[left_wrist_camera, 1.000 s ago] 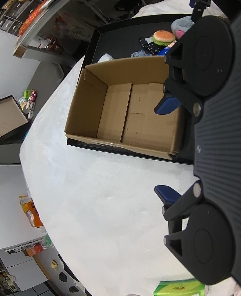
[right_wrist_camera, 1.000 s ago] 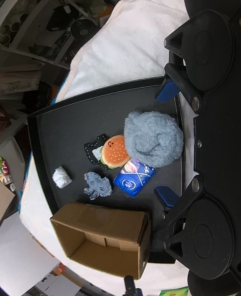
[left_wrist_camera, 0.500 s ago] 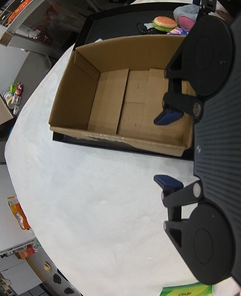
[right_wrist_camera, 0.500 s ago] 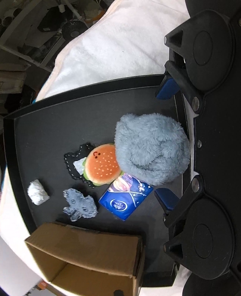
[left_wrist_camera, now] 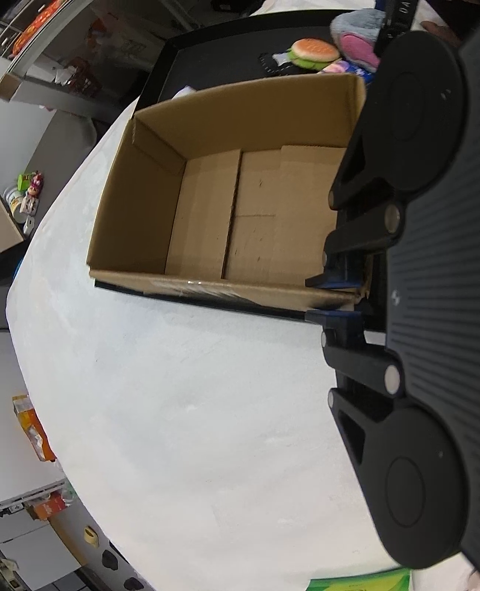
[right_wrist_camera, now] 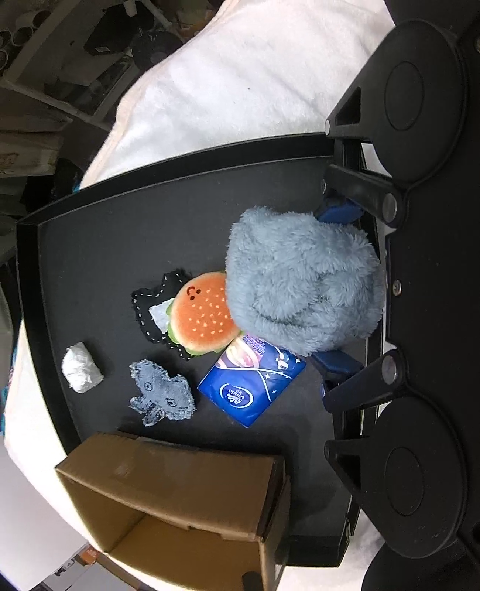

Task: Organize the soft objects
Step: 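Lower the right gripper onto the grey plush mouse and close, then lift the grey plush mouse with the right gripper over the cardboard box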

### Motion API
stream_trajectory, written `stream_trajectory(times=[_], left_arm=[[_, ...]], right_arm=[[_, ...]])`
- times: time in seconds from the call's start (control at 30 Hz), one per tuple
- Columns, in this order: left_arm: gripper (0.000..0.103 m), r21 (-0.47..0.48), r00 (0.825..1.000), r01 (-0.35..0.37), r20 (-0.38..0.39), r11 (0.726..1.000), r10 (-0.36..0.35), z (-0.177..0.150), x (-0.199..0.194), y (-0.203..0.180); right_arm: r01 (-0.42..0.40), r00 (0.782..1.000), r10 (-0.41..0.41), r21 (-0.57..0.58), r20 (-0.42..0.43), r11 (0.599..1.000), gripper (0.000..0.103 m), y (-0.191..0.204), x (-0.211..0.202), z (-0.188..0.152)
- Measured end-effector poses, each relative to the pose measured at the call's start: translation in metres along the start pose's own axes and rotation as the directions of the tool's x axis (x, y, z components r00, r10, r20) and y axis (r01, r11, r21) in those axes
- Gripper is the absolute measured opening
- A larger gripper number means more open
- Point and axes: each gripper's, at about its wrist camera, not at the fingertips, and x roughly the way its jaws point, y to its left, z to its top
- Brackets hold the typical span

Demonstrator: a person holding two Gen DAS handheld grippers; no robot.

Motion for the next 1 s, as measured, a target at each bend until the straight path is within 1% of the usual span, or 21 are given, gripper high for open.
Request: stream_trajectory(times=[0.23,0.33,0.43,0.67,0.8,1.0], left_arm=[[0.01,0.013,1.0,-0.006,0.001,1.0,0.006,-0.015,-0.01,-0.005],[0.008,0.059,0.999,-0.025,0.024,0.998,0.024,-0.016,-0.011,-0.01],[0.008,0.088,0.998,-0.029,0.051,0.996,0.025,-0.015,-0.016,-0.013],[0.007,0.116,0.997,-0.048,0.073,0.992,0.04,-0.017,-0.022,-0.021],[0.007,0.114,0.996,-0.046,0.081,0.992,0.037,-0.019,-0.027,-0.021],[0.008,0.064,0.997,-0.028,0.08,0.998,0.022,-0.014,-0.024,-0.014]], right_arm=[[-0.024,0.999,0.023,0.026,0.05,0.999,0.064,-0.005,-0.019,-0.002],[-0.04,0.996,0.038,0.028,0.079,0.999,0.064,-0.005,-0.029,-0.002],[-0.044,0.993,0.041,0.022,0.111,0.999,0.064,-0.002,-0.037,-0.002],[-0.066,0.985,0.061,0.023,0.162,0.998,0.064,-0.001,-0.052,-0.005],[-0.074,0.98,0.069,0.02,0.186,0.997,0.064,-0.003,-0.061,-0.007],[-0.09,0.972,0.088,0.001,0.217,0.996,0.064,0.001,-0.076,-0.008]])
